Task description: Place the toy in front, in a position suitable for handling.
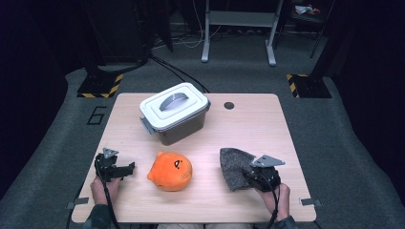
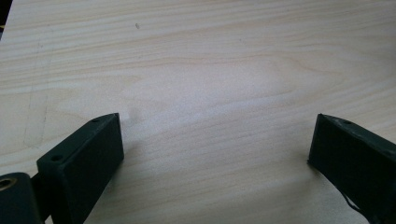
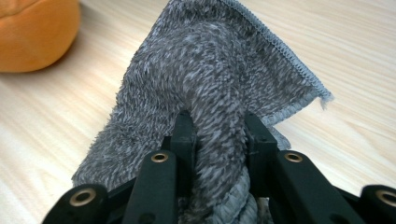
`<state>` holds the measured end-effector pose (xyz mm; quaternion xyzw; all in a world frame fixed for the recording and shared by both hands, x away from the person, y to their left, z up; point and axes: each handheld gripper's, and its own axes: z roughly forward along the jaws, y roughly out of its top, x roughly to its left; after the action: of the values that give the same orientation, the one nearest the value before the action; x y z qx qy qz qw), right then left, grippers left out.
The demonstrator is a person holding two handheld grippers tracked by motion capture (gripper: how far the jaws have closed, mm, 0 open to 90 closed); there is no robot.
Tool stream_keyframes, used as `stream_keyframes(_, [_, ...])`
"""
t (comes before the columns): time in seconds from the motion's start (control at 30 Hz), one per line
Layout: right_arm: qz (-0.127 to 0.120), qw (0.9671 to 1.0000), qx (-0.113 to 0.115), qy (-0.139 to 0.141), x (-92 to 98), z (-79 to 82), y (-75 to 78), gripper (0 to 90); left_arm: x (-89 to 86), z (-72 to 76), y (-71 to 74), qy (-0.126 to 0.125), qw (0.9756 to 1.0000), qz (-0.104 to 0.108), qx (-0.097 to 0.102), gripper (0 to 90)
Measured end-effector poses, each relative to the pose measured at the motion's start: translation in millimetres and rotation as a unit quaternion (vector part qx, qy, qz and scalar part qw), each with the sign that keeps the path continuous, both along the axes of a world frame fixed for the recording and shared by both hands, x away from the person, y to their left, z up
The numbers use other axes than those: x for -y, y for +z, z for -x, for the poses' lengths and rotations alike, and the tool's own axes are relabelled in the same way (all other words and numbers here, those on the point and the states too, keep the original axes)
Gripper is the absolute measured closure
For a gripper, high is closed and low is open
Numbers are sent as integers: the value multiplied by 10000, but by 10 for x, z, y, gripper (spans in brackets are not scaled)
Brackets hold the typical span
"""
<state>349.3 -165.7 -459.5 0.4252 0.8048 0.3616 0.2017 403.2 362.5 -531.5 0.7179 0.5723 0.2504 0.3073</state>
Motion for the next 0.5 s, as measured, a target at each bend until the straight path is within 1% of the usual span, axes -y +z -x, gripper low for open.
stream_keyframes(0.27, [5,9994,102,-340,229,-80,97,700,2,-1,-4,16,10000,0,23,27])
stream_keyframes(0.3, [2,9991,108,-407,262,-96,108,699,0,0,1,-3,10000,0,-7,27])
stream_keyframes(0.33, [9,9990,134,-416,284,-110,112,699,1,0,0,4,10000,6,1,27])
stream_keyframes(0.5, [28,9980,107,-629,418,-164,123,699,0,0,0,1,10000,3,-1,27])
